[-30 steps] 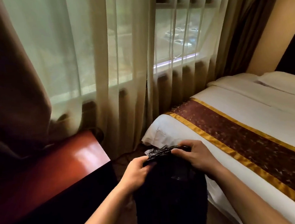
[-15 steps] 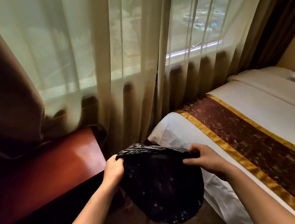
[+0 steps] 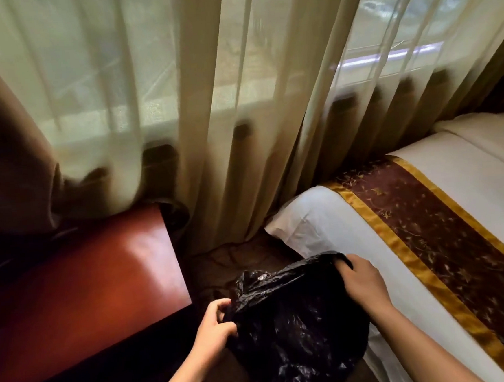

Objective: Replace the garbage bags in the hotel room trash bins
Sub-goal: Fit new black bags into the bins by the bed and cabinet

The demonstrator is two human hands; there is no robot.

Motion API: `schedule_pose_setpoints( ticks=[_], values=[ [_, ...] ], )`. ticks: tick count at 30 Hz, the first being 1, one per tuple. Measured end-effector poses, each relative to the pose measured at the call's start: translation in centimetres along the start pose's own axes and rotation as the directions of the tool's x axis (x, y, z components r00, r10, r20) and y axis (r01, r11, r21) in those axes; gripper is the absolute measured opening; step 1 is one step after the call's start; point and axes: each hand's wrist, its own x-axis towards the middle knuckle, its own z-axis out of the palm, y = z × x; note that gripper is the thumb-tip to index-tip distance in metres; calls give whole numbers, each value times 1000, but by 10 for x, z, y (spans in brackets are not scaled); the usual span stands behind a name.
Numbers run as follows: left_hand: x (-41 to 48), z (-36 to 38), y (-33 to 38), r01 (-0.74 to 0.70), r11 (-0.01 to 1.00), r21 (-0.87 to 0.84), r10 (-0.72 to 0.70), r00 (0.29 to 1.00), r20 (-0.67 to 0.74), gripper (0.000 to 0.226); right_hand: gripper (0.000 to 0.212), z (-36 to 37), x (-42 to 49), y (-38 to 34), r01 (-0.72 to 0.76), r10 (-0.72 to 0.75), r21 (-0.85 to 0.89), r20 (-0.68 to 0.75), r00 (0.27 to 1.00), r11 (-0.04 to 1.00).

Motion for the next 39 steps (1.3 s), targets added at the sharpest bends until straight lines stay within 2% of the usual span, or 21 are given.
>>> schedule_pose_setpoints(
  ticks=[2, 8, 14, 17, 21, 26, 34, 39],
  values=[
    [10, 6, -8, 38, 999, -30, -39, 999, -31, 51, 36, 13, 17, 6, -12, 12, -10, 30, 999, 1000],
    [58, 26, -25, 89, 990, 110, -65, 976, -206, 42, 39, 56, 77, 17, 37, -21, -81, 182, 983, 996],
    [87, 56, -12, 172, 945, 277, -31, 893, -450, 48, 49, 85, 135, 18, 171, -122, -132, 313, 942, 976],
    [95, 70, -15, 229, 927, 296, -40, 847, -530, 48, 51, 89, 155, 19, 221, -158, -136, 366, 917, 966],
    [115, 81, -28, 270, 926, 264, -59, 794, -605, 50, 54, 97, 175, 20, 267, -216, -54, 451, 866, 962],
    [155, 86, -66, 263, 935, 238, -57, 774, -630, 48, 58, 139, 194, 30, 301, -222, -74, 514, 828, 951],
    [213, 103, -154, 207, 951, 231, -40, 821, -569, 48, 60, 230, 207, 79, 284, -179, -120, 533, 827, 951],
    [230, 114, -203, 284, 939, 195, -143, 836, -531, 47, 66, 267, 202, 120, 244, -98, -171, 593, 799, 955]
  ],
)
